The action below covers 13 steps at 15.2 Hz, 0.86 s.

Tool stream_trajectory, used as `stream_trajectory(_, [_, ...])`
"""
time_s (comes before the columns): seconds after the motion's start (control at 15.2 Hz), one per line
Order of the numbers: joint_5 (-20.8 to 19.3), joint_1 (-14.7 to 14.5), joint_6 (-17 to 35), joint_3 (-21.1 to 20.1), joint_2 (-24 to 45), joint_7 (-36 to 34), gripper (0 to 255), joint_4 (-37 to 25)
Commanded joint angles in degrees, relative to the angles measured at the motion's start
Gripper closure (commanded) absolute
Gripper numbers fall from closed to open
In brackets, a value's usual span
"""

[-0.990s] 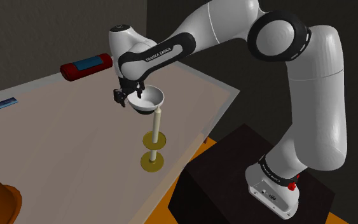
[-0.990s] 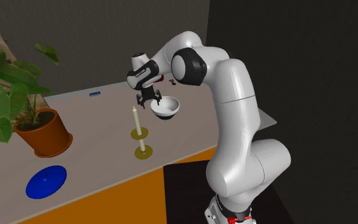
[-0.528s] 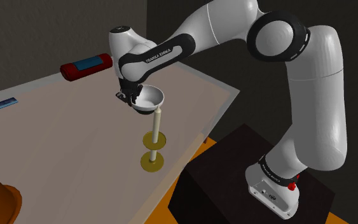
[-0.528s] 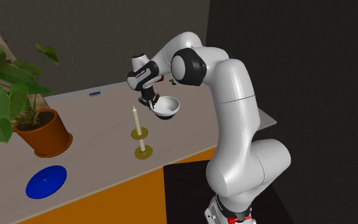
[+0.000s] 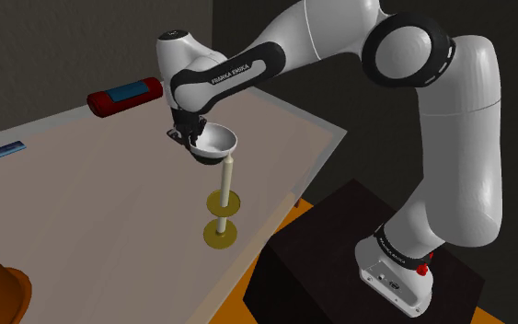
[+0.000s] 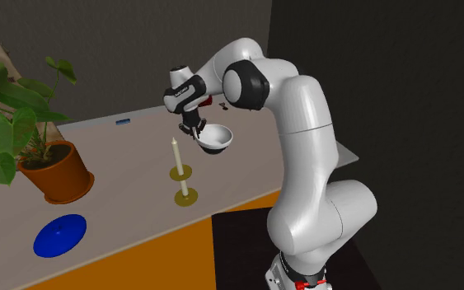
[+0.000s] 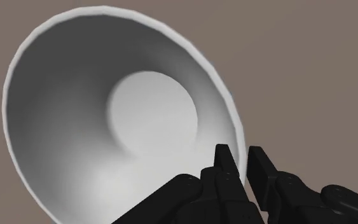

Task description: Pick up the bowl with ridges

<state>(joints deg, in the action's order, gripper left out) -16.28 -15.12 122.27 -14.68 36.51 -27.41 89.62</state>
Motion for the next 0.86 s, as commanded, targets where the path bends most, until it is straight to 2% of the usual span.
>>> stream_trajectory(0.0, [0.3,0.1,-1.0,-0.2,-0.7,0.2,255,-0.3])
stream_trajectory(0.79, [1.6,0.4,-6.8,-0.9,-4.3,1.4,255,-2.7])
